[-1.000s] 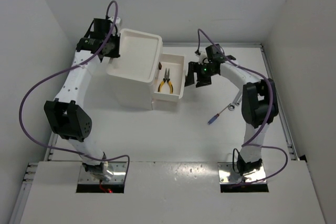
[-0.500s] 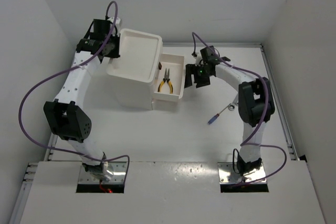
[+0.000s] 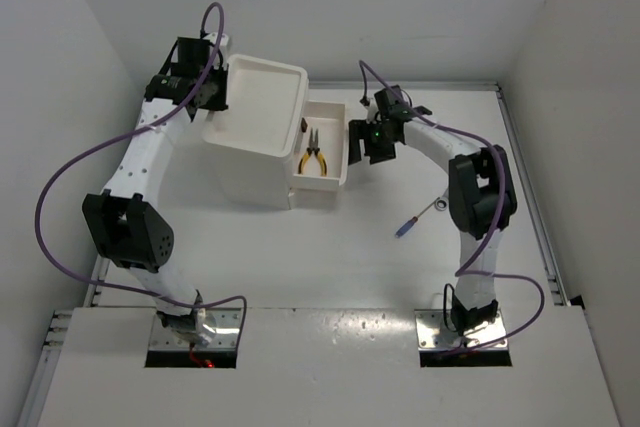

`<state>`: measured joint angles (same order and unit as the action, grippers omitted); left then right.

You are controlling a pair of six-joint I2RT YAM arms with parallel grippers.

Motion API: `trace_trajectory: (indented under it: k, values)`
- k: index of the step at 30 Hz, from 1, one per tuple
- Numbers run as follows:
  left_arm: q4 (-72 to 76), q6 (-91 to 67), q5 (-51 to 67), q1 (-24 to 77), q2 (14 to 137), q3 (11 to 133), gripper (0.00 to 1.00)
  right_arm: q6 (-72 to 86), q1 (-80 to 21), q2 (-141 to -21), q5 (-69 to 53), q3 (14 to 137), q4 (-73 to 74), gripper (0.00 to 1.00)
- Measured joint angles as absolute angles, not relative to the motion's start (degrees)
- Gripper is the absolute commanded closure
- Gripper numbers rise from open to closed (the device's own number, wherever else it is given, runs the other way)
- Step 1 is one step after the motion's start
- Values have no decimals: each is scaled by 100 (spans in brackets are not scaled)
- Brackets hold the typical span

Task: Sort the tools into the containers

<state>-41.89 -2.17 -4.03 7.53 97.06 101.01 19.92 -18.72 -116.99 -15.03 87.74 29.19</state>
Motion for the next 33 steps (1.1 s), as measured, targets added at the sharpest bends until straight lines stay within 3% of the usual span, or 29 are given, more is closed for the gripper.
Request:
trace_trajectory:
  k: [15, 27, 32, 33]
  values:
    - [-4110, -217, -410, 755, 9671, 10025, 100, 2491, -2766, -12105, -2764, 9426, 2185, 28]
    - [-3994, -217, -408, 755, 9609, 9911, 100, 2965, -2663, -12573, -3181, 9546, 1793, 28]
    - [-3898, -276, -412, 755, 9550, 9817, 100, 3232, -2534, -12254, -3406, 8877, 1201, 31]
    - [-3887, -316, -412, 755, 9533, 9793, 100, 3273, -2502, -12090, -3474, 8676, 1146, 37]
